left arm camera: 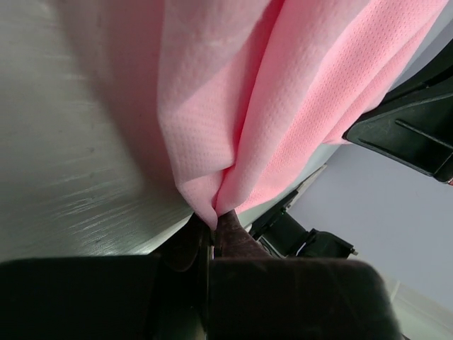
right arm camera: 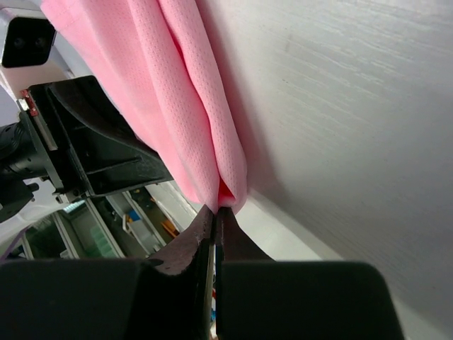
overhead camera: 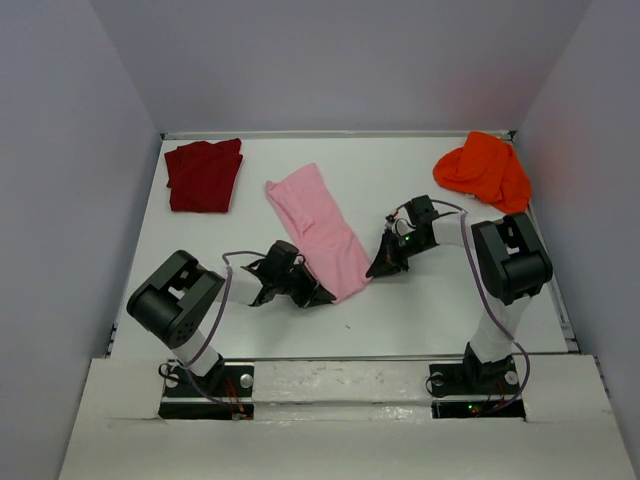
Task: Fold and stack the t-shirts
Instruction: Grab one side of the 2/3 rectangular tshirt with both arms
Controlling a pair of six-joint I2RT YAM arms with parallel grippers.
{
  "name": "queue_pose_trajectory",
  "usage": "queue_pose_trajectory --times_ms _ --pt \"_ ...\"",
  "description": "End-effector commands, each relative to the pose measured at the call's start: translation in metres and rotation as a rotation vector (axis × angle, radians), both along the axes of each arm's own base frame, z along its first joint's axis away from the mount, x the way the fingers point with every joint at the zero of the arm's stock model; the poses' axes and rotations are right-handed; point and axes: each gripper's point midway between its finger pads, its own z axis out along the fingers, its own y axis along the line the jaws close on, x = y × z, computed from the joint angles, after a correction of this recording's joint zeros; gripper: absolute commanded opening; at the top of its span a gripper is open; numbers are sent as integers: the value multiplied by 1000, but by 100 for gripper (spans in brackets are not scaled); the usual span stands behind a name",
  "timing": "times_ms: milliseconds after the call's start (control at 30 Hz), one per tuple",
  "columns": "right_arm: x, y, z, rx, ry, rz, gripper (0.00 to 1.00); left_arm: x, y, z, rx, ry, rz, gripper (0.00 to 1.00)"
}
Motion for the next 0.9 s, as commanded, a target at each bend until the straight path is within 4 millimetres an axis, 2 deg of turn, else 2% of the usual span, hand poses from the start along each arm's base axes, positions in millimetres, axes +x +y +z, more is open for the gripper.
queue_pose_trajectory --times_ms 0,167,267,300,333,433,467,533,600,667,700,733,867 --pt "12 2 17 1 -65 10 0 -10 11 -18 81 29 -18 0" --pt "15 -2 32 -39 -87 13 0 -11 11 0 70 -17 -49 0" --pt "13 -12 40 -67 -80 -10 0 -15 12 14 80 -33 -88 0" --pt "8 -18 39 -76 -57 -16 0 -22 16 15 95 -23 -121 0" --pt "4 -18 42 -75 -50 -14 0 -21 14 25 85 -42 -135 0" --pt "-12 -23 55 -79 -46 -16 0 -30 17 41 80 -49 -182 0" --pt "-17 -24 64 -77 -71 -19 0 -33 17 46 71 -50 -196 0" --pt "-28 -29 70 -91 -55 -23 0 -41 21 51 84 -40 -224 0" --pt "-43 -31 77 -82 -41 -26 0 -44 21 68 64 -67 -258 0" --pt "-56 -33 80 -75 -30 -32 0 -47 22 76 63 -75 -280 0" --pt "-62 -35 89 -72 -43 -41 0 -53 25 78 67 -58 -292 0" --pt "-65 -36 93 -72 -49 -43 0 -53 24 87 54 -81 -297 0" --pt "-80 -39 109 -60 -56 -57 0 -63 26 102 17 -81 -310 0"
